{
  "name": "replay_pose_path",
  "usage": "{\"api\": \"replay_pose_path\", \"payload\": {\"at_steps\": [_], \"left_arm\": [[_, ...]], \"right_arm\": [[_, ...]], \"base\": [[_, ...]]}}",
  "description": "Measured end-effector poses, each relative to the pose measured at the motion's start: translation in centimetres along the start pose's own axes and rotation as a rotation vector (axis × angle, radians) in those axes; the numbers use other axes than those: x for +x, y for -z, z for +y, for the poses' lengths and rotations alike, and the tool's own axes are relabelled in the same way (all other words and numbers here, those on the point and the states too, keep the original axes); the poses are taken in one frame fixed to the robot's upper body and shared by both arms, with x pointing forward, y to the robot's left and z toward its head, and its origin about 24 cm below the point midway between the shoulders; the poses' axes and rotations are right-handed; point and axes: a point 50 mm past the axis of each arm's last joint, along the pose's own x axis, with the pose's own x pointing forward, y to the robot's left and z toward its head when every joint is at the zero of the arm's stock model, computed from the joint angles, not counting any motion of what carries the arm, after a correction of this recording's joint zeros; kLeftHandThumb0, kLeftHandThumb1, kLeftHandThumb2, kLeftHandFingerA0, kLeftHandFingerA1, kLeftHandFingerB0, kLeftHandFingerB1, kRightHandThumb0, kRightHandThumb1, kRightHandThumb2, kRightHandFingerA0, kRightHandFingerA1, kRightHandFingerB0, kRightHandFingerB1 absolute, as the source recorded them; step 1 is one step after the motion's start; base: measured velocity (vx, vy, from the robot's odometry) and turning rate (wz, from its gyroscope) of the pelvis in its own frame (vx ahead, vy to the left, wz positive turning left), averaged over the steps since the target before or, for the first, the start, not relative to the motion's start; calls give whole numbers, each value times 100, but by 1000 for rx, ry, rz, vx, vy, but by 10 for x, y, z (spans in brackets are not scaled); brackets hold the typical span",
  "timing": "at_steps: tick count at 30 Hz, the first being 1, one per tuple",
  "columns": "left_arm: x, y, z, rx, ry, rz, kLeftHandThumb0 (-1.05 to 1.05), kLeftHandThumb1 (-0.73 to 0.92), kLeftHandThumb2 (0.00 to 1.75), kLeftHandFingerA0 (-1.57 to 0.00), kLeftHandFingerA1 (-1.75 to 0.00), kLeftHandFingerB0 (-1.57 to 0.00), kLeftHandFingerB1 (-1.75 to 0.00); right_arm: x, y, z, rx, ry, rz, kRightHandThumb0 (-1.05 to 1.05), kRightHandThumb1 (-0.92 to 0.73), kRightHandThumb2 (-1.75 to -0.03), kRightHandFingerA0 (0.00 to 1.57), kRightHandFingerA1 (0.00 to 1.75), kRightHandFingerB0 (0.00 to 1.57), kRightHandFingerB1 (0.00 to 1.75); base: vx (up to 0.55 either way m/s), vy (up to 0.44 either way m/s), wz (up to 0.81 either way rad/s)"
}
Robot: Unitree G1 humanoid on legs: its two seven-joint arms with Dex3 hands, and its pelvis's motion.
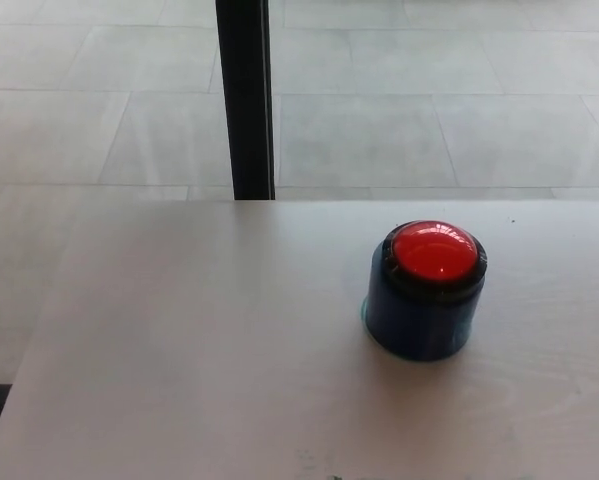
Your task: The robot uses its right hand to press the red button kept in the middle of the desk
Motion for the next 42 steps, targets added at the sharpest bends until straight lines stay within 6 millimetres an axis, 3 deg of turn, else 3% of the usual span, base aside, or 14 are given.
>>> {"api": "replay_pose_path", "payload": {"at_steps": [1,2,3,5,6,7,11,12,16,22,24,29,31,42], "left_arm": [[0,0,1,-1,-4,2,-47,56,110,-73,-156,-44,-106],[0,0,2,-3,-8,4,-47,55,111,-53,-149,-39,-108],[0,0,2,-7,-12,6,-47,56,112,-48,-147,-36,-108],[0,1,3,-13,-15,10,-47,56,110,-49,-150,-37,-110],[0,1,3,-24,-17,11,-45,59,109,-52,-147,-37,-106],[0,1,4,-33,-20,12,-47,59,108,-55,-143,-42,-105],[1,-1,6,-16,-26,3,-46,56,114,-61,-151,-36,-104],[1,-2,7,-19,-28,1,-47,55,115,-53,-143,-41,-110],[1,-4,7,-29,-30,-5,-45,59,109,-52,-148,-41,-111],[1,-3,8,-39,-31,-2,-47,58,114,-49,-140,-39,-107],[1,-3,8,-43,-32,-3,-47,61,107,-46,-137,-36,-106],[1,-2,10,-62,-44,3,-47,58,110,-53,-144,-43,-108],[1,-2,10,-54,-43,1,-47,57,110,-52,-143,-42,-110],[1,-1,9,-12,-44,2,-49,63,110,-58,-129,-41,-100]], "right_arm": [[2,-15,8,34,-11,-28,-82,-51,-97,34,84,0,51],[4,-27,15,61,-21,-50,-81,-66,-64,61,147,1,64],[6,-42,23,90,-32,-73,-81,-52,-94,108,133,7,62],[9,-66,38,125,-49,-105,-81,-66,-60,65,109,11,62],[10,-76,45,142,-55,-117,-83,-50,-94,62,94,9,60],[10,-86,52,158,-62,-129,-80,-68,-60,64,102,9,62],[1,-126,86,178,-129,-203,-67,-62,-74,103,87,37,57],[-2,-133,96,185,-151,-221,-61,-33,-96,123,103,44,62],[-19,-157,129,213,-227,-289,-38,-47,-94,104,87,75,57],[-50,-193,178,265,-354,-377,-13,-63,-93,84,128,80,71],[-60,-202,195,272,-394,-403,-12,-73,-79,88,101,71,61],[-82,-201,235,248,-495,-422,-15,-71,-66,92,81,74,58],[-91,-197,249,230,-540,-427,-12,-67,-71,94,124,70,67],[-152,-159,317,93,-846,-414,-10,-54,-119,81,165,70,132]], "base": [[0,0,0],[0,0,0],[0,0,0],[0,0,0],[0,0,0],[0,0,0],[0,0,0],[0,0,0],[0,0,0],[0,0,0],[0,0,0],[0,0,0],[0,0,0],[0,0,0]]}}
